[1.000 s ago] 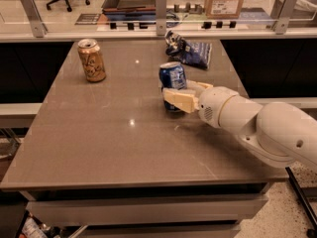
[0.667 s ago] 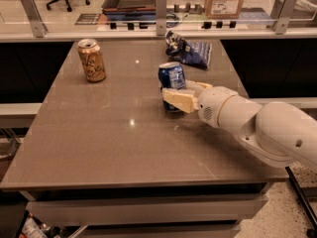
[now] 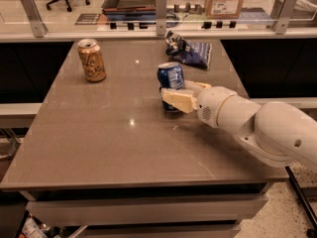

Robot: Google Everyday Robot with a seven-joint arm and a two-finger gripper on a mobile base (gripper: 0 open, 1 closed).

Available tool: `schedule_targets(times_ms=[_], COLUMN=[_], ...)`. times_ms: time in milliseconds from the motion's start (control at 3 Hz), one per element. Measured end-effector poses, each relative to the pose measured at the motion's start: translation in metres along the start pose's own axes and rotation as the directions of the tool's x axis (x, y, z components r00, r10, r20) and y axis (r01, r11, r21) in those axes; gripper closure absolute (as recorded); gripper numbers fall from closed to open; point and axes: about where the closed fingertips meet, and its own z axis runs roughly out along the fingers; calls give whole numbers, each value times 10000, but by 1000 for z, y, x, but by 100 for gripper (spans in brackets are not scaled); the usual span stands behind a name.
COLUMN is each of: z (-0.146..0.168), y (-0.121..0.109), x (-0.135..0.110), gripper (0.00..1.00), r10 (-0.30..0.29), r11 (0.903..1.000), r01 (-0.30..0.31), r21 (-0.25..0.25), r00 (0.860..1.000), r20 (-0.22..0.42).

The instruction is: Place pepsi can upright

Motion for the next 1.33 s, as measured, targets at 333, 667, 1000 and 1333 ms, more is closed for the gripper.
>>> schedule_targets(times_ms=[333,667,1000,1333], z=[2,2,2,0], y=[2,2,2,3], x=[5,3,3,8], gripper=[100,100,100,100], r10=[107,108,108,199], r11=[9999,9999,9999,9995], r01=[-109,-110,-110,-207], r21=[93,93,93,238], r00=[9997,9997,9997,9993], r20=[222,223,223,332])
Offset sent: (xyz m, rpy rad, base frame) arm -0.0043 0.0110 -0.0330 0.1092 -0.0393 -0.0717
